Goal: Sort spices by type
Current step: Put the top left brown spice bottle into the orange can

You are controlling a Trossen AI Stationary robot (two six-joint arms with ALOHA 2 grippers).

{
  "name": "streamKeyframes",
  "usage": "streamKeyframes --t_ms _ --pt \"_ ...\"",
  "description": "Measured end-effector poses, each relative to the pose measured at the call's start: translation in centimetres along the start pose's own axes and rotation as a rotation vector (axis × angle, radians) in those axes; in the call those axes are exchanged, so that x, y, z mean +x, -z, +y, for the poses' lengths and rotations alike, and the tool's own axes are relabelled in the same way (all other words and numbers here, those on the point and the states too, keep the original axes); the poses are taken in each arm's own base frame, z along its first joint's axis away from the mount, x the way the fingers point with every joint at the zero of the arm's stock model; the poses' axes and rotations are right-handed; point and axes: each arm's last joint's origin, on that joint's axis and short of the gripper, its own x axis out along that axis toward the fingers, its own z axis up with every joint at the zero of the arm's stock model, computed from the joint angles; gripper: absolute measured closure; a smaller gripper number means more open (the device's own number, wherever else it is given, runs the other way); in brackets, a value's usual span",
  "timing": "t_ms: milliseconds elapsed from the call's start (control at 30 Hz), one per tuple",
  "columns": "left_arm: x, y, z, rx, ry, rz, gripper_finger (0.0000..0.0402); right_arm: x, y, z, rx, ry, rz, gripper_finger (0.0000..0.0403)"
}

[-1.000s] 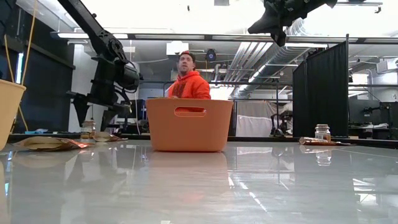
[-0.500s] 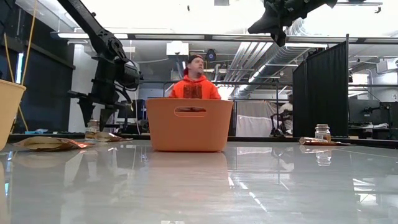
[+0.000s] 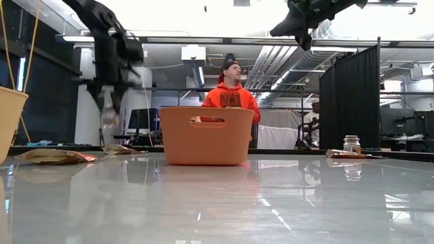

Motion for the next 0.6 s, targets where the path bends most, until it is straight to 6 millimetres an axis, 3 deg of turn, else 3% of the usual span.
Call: streamKeyframes --t_ms 233,400,600 --pt "-5.9 1.7 -2.8 0.2 0.386 -0.191 0.0265 0.0 -0.6 -0.1 -0.014 0.061 -0.068 0.0402" --pt "-8.2 4.6 -7.9 0.395 0.639 -0.266 0.0265 -0.1 -1.4 0.0 0.008 0.07 -0.151 0.0402" --pt "-9.0 9.5 -14.7 0.677 0.829 -0.334 0.0265 -0.2 -1.9 0.1 0.017 0.05 -0.202 0.0402"
